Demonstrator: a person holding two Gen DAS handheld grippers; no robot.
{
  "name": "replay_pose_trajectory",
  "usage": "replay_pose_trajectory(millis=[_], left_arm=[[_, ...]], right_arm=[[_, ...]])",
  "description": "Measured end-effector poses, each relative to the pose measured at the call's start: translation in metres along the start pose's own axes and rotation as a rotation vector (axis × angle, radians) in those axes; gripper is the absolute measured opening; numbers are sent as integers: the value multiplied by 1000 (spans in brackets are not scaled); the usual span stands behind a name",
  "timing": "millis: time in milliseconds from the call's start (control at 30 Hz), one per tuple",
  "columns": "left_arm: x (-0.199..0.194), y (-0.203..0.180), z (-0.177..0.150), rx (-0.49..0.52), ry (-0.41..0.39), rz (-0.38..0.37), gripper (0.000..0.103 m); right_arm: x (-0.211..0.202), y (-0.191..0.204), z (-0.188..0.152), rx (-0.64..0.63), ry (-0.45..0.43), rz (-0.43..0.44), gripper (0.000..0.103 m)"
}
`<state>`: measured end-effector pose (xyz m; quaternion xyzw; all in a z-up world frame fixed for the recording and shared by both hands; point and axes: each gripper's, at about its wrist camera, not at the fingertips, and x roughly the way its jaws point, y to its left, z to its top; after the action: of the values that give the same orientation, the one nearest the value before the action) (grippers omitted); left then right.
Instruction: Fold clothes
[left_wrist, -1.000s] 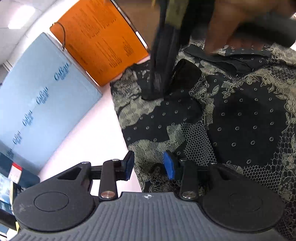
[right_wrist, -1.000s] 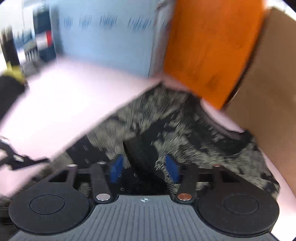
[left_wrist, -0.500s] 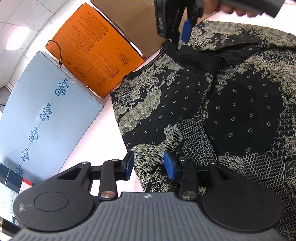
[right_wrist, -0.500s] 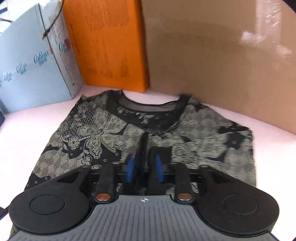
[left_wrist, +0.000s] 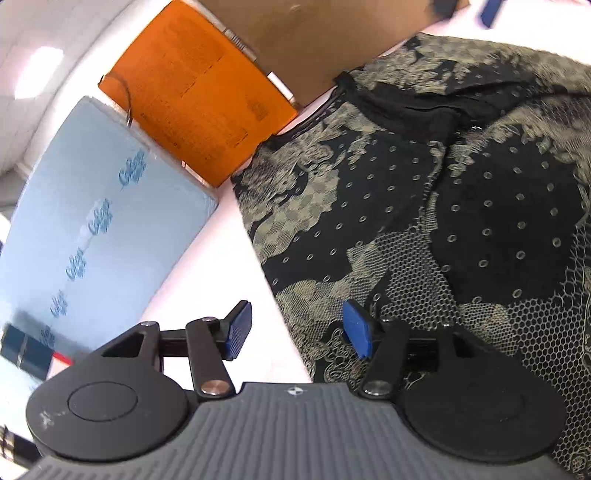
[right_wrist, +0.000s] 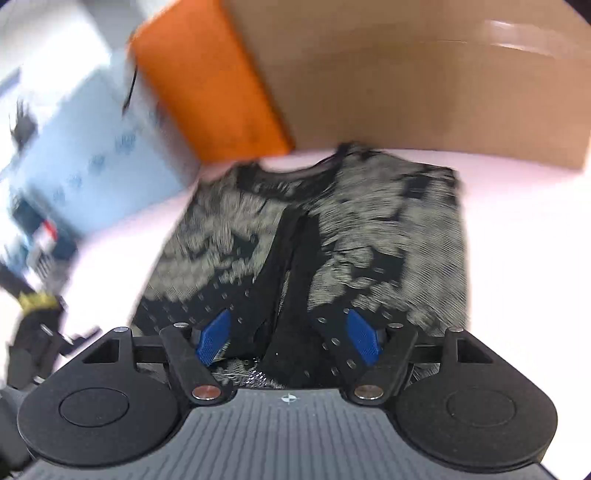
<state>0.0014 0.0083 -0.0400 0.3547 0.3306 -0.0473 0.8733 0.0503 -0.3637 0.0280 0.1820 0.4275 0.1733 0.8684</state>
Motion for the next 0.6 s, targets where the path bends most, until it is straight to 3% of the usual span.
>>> replay_pose_trajectory(millis=[167,400,500,600], left_arm=[[-11,9,0,-60,-15,17,58],[-43,1,-3,-39,-99,12,63],[-55,-5,-3,-64,-102,-49,63],[-69,-16,2,-82,-101,-167,63]], right_arm=[[-50,-30,-28,134,-33,1,78],[-113,-43,-111,20,-12,-87,81],[-139,-48,-164,23,-15,-109,81],[-166,-51,-221,104,-90,-125,81]])
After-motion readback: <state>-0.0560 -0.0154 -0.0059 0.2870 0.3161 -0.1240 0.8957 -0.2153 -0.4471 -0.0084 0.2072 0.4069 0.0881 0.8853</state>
